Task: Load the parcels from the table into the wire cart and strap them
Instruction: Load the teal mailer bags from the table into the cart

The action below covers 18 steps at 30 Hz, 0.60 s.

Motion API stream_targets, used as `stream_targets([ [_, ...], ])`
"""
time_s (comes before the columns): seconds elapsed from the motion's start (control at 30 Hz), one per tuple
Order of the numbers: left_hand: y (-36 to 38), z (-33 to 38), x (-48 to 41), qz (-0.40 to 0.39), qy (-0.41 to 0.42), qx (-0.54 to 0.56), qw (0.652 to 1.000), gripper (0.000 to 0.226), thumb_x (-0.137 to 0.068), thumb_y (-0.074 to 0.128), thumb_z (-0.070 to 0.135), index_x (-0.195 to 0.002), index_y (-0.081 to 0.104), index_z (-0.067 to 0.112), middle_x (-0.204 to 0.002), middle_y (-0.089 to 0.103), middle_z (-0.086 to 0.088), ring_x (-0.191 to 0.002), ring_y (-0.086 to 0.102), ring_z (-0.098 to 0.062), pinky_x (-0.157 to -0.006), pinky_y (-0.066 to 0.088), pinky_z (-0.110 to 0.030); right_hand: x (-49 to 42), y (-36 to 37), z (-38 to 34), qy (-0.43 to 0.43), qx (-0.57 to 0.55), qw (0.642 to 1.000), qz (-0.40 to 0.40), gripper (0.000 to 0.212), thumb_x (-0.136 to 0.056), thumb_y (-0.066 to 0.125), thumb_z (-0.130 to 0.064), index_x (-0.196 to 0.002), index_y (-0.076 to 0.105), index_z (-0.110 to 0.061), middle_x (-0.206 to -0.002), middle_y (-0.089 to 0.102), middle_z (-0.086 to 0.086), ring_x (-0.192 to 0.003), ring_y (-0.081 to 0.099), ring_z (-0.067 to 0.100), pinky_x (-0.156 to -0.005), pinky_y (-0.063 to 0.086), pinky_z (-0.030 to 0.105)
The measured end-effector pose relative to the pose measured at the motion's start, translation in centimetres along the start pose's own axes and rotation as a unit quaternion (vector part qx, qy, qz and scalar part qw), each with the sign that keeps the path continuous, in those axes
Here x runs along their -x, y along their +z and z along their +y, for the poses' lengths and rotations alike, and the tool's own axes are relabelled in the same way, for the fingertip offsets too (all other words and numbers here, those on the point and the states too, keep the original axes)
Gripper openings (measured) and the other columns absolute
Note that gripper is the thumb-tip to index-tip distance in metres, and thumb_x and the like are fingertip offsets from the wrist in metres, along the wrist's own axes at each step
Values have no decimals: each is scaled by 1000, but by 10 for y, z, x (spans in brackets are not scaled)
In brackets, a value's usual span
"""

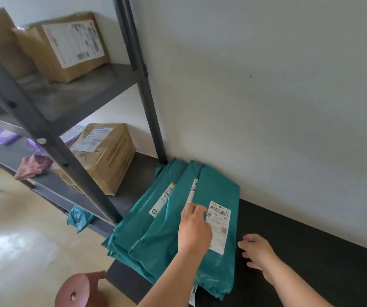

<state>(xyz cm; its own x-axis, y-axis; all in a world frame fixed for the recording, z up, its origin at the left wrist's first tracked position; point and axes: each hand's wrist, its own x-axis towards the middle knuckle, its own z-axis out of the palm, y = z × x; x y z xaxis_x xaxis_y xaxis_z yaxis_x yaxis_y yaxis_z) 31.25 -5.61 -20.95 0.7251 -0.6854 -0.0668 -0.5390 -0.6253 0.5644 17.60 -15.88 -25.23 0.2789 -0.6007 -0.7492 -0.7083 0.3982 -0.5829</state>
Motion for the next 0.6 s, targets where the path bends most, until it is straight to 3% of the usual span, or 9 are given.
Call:
stream_targets([
  [0.1,2,-1,-9,-5,1,4,1000,35,-93,46,6,-123,54,21,-133,38,10,-127,34,-9,-89,37,-17,-5,2,-5,9,-27,1000,-9,50,-96,60,-14,-143,44,-13,-110,58,7,-101,58,25,-90,53,41],
  [0.2,3,0,-15,-11,-9,17,1000,37,-93,46,5,-125,53,22,-137,34,11,-129,32,-9,-84,35,-14,-10,4,-8,15,-62,998,-19,53,-96,59,-12,-146,41,-12,-121,58,10,-107,58,26,-99,50,46],
  [0.37,6,1,-19,-3,-33,38,999,49,-91,47,5,-136,43,25,-143,34,9,-128,36,-10,-89,35,-16,-12,9,-7,18,-112,993,-30,52,-98,58,-13,-146,40,-10,-115,61,9,-98,61,24,-97,50,46],
  [0.47,5,4,-22,1,-77,90,993,55,-90,50,8,-138,35,29,-141,41,8,-116,50,-14,-87,45,-23,-13,7,-7,20,-135,990,-35,48,-98,59,-15,-143,43,-10,-116,62,10,-96,62,24,-95,50,46],
  [0.6,7,3,-20,3,-113,133,985,53,-89,55,13,-134,35,30,-129,59,7,-105,58,-15,-76,45,-22,-11,4,-4,25,-146,988,-40,47,-97,60,-17,-140,45,-10,-118,62,11,-103,60,27,-94,50,45],
])
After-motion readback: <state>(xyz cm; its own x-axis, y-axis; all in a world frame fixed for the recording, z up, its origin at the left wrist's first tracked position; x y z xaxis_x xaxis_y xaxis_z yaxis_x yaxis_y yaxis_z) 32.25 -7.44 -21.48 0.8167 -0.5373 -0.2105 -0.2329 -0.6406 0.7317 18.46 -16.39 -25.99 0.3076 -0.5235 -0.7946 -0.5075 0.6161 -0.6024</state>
